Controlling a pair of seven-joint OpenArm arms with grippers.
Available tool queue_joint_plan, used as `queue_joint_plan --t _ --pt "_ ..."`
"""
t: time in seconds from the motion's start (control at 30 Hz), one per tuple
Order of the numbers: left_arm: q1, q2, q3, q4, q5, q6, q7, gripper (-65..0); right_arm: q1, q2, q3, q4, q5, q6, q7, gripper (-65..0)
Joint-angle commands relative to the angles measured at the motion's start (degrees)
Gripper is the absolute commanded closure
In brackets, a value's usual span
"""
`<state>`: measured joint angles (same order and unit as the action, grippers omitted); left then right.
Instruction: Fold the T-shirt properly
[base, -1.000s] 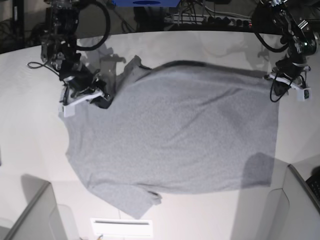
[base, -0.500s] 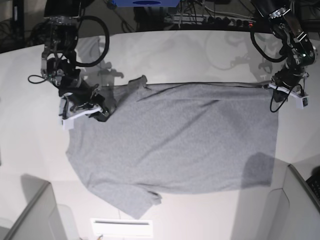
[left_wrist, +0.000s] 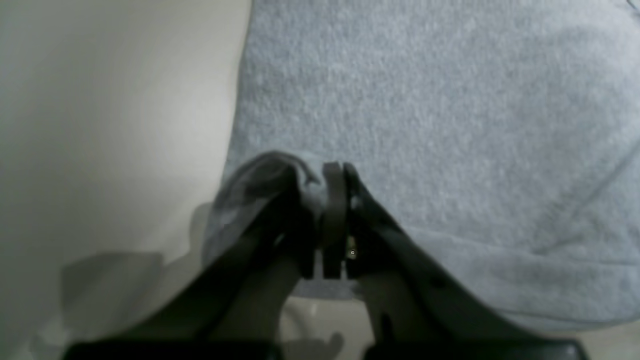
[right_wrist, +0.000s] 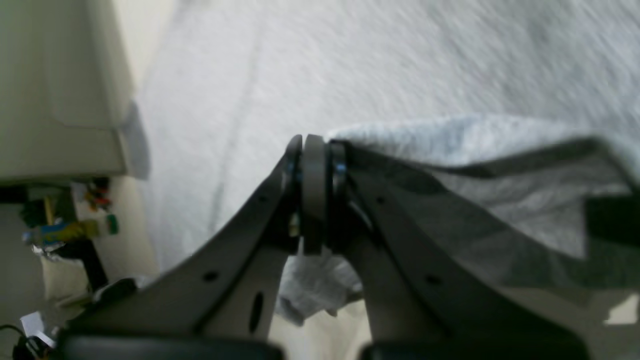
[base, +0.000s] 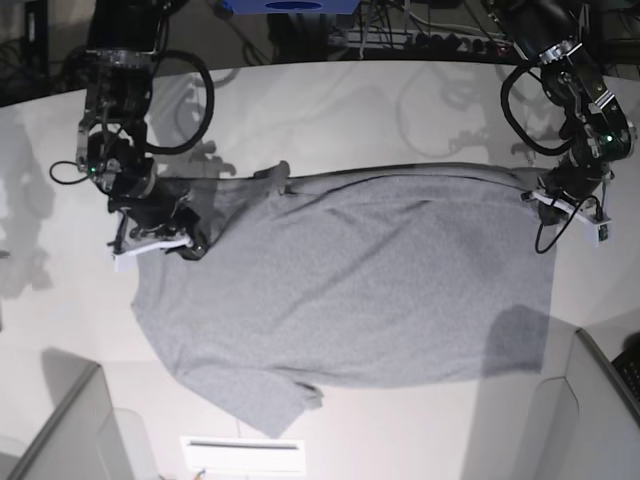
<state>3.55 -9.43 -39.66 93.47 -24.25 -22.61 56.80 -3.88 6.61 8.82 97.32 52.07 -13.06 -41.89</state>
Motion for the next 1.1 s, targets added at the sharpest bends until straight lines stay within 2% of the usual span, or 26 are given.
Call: queue_joint_plan --t 0.0,0.07,0.17,0.37,0.53,0.87,1.07 --pt "-1.4 -0.81 1.2 0.9 0.73 -0.29 -1.1 0.0 1.55 0.55 0.54 0.75 0.45 0.44 0.97 0.0" --pt "-1.93 -0.72 3.57 0.9 4.6 -0.29 -1.19 0.0 2.69 0.55 0.46 -0.83 0.45 0.44 0.53 0.0" --pt "-3.24 -0.72 6.03 0.81 7.24 -0.29 -1.28 0.0 4.8 0.55 0.72 -3.56 0.45 0.53 -0.88 0.0" --pt "-6.15 -0.72 6.38 -3.84 7.33 -0.29 -1.37 0.0 8.41 0.55 0.19 -7.25 0.45 0.53 -1.14 0.0" --pt "-7.02 -0.81 6.38 -5.6 7.42 -0.29 -1.45 0.0 11.75 0.55 -1.3 -10.68 0.28 0.62 -3.61 0.0" --pt "-8.96 -1.78 7.0 -7.89 7.42 -0.29 -1.45 0.0 14.65 0.55 -1.92 -14.64 0.01 0.71 -3.34 0.0" --pt "-9.57 -3.45 10.6 -9.12 7.42 -0.29 -1.54 0.0 17.11 1.96 -7.98 -14.9 0.01 0.71 -3.08 0.0"
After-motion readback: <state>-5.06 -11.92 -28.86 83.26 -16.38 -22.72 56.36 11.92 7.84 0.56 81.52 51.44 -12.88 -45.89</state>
